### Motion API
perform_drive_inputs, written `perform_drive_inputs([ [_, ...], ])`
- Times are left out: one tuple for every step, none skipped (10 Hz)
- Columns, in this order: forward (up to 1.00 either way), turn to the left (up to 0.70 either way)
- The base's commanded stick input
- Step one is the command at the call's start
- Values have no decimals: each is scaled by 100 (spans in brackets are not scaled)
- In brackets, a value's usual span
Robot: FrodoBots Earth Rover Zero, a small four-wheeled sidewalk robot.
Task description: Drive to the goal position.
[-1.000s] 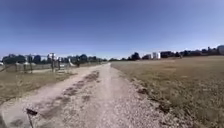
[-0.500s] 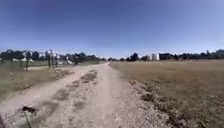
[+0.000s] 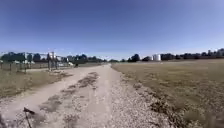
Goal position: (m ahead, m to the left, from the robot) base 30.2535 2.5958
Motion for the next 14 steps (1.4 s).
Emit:
perform_drive_inputs([
  [70,3],
  [70,3],
  [70,3],
  [70,3],
  [70,3],
  [70,3],
  [70,3],
  [70,3],
  [70,3],
  [70,3],
  [70,3],
  [70,3],
  [70,3],
  [70,3],
])
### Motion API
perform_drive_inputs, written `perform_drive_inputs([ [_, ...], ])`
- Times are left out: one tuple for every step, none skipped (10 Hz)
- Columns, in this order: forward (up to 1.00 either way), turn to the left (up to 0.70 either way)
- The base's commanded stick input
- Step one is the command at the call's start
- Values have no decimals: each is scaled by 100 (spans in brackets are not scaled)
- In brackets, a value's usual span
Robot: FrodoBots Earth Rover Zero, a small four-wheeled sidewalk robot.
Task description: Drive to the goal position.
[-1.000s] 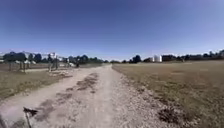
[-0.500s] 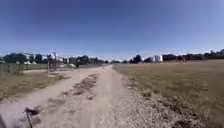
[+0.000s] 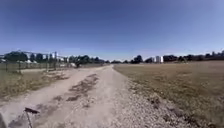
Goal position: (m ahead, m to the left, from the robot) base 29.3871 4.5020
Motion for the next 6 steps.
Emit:
perform_drive_inputs([
  [70,3],
  [70,3],
  [70,3],
  [70,3],
  [70,3],
  [70,3],
])
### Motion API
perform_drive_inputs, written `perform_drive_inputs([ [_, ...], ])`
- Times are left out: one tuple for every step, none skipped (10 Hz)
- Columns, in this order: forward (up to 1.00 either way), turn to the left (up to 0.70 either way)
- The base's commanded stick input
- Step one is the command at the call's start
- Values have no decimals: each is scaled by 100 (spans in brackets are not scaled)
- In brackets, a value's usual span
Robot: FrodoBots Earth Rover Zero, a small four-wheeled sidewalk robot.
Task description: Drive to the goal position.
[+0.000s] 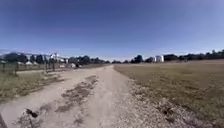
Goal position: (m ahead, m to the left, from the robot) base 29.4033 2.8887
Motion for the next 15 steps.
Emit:
perform_drive_inputs([
  [70,3],
  [70,3],
  [70,3],
  [70,3],
  [70,3],
  [70,3],
  [70,3],
  [70,3],
  [70,3],
  [70,3],
  [70,3],
  [70,3],
  [70,3],
  [70,3],
  [70,3],
])
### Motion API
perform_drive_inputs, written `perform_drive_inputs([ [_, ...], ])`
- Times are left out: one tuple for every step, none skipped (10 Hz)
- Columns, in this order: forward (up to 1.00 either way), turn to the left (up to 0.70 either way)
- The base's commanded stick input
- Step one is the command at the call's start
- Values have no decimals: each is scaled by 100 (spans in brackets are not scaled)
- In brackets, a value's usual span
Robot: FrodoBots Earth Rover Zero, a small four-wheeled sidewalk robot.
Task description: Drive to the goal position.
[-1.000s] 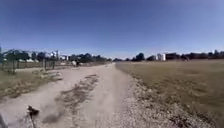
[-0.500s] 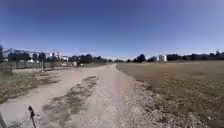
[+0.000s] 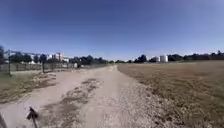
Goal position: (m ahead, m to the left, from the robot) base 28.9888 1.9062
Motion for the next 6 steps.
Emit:
perform_drive_inputs([
  [70,3],
  [70,3],
  [70,3],
  [70,3],
  [70,3],
  [70,3],
])
